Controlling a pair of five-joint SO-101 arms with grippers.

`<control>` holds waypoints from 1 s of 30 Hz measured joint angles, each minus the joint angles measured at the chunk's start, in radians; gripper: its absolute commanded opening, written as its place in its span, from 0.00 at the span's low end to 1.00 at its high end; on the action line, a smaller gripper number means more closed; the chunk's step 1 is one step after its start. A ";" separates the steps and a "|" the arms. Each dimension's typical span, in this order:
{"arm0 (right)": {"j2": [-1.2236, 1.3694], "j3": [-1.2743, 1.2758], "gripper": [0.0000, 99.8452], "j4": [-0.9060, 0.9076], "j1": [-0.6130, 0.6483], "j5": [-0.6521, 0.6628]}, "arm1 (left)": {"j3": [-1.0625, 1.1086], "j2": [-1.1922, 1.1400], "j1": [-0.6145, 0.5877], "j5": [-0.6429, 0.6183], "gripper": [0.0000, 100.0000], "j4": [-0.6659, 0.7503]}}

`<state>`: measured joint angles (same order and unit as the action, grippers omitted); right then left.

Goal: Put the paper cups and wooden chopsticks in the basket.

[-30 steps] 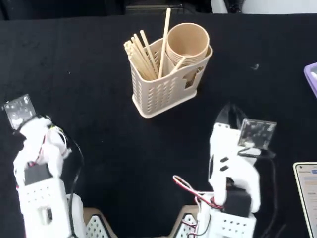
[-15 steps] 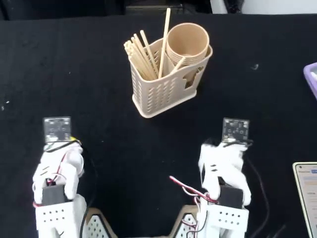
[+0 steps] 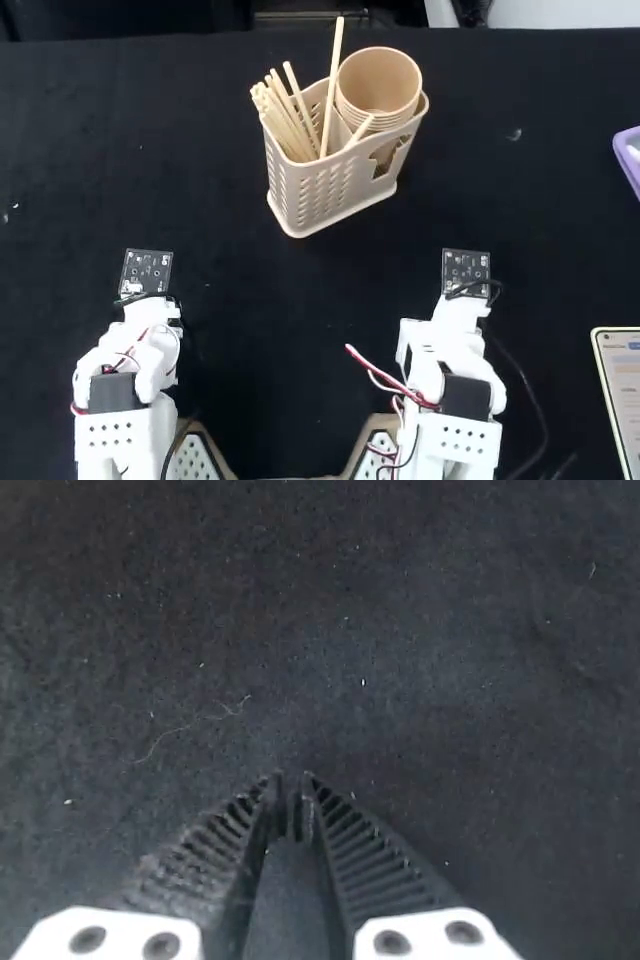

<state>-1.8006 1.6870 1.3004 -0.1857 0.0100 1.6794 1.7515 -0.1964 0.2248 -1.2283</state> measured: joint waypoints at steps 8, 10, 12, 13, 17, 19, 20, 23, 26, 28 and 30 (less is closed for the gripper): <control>0.000 0.000 0.04 0.000 0.000 0.002 | 0.000 0.000 0.000 0.000 0.03 0.000; 0.000 0.000 0.04 0.000 0.000 0.002 | 0.000 0.000 0.000 0.000 0.03 -0.005; 0.000 0.000 0.04 0.000 0.000 0.002 | 0.000 0.029 0.006 0.000 0.03 -0.008; 0.000 0.000 0.04 0.000 0.000 0.002 | 0.000 0.057 0.006 0.000 0.03 -0.008; 0.000 0.000 0.04 0.000 0.000 0.002 | 0.000 0.069 0.006 0.000 0.03 -0.008; 0.000 0.000 0.04 0.000 0.000 0.002 | 0.000 0.069 0.006 0.000 0.03 -0.008; 0.000 0.000 0.04 0.000 0.000 0.002 | 0.000 0.069 0.006 0.000 0.03 -0.008; 0.000 0.000 0.04 0.000 0.000 0.002 | 0.000 0.069 0.006 0.000 0.03 -0.008; 0.000 0.000 0.04 0.000 0.000 0.002 | 0.000 0.069 0.006 0.000 0.03 -0.008; 0.000 0.000 0.04 0.000 0.002 0.002 | 0.000 0.069 0.006 0.000 0.03 -0.008; 0.000 0.000 0.04 0.000 0.002 0.002 | 0.000 0.069 0.006 0.000 0.03 -0.008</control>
<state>-1.8006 1.6870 1.3004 -0.1841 0.0115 1.6794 1.8205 -0.1903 0.2248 -1.2359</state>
